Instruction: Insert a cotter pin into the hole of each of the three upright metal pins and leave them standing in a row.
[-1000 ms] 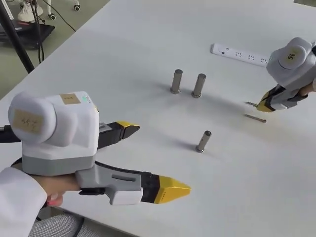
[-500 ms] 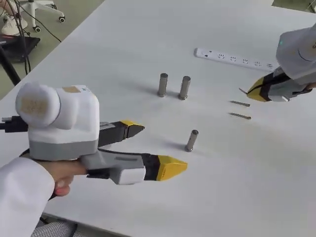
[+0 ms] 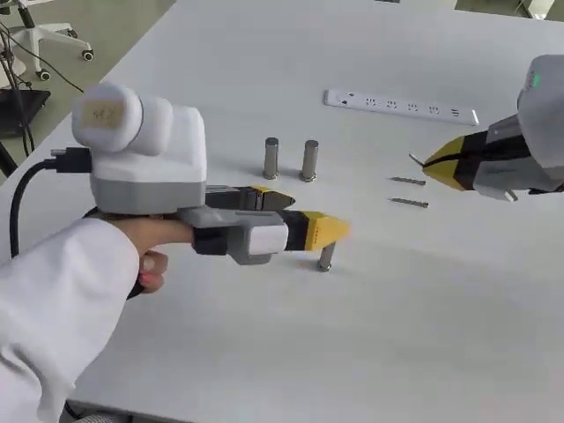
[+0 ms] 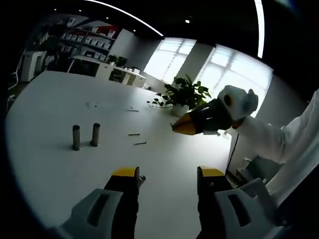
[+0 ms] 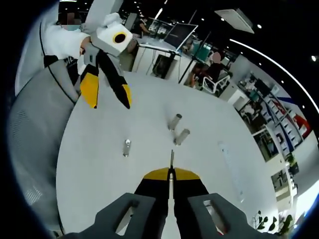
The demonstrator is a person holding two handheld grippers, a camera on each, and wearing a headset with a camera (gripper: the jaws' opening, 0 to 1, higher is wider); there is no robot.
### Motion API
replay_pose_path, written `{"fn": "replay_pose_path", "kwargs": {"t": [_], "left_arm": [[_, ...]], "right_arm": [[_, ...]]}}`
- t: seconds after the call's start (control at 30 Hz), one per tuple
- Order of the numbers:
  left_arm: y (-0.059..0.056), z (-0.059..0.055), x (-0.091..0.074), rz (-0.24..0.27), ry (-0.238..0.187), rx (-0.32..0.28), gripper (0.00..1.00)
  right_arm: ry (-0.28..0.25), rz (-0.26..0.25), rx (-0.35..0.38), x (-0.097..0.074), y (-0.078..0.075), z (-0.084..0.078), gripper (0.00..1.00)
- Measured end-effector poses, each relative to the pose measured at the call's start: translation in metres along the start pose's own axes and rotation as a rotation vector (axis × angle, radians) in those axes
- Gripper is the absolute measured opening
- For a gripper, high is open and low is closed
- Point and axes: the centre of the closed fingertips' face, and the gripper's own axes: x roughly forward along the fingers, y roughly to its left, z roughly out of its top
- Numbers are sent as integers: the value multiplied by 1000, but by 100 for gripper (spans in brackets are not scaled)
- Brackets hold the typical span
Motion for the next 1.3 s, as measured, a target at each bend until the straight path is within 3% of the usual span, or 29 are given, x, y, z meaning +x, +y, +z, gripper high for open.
{"fn": "replay_pose_path", "kwargs": {"t": [0.2,0.33,0.5,0.77,1.0,1.3], "left_arm": [[-15,5,20,-61,40,-11,36],[-19,3,29,-73,67,-21,30],[-24,0,34,-96,79,-81,20],[-32,-9,35,-121,113,-109,12],[-33,-9,36,-132,115,-121,5],[-38,-15,36,-147,136,-129,3]], "right_arm": [[-32,-7,-40,-5,28,15,0],[-43,1,-96,-5,44,21,0],[-52,7,-122,-5,57,25,0],[-53,18,-140,-5,64,24,0],[-60,19,-158,-5,68,26,0],[-65,23,-183,-8,75,30,0]]}}
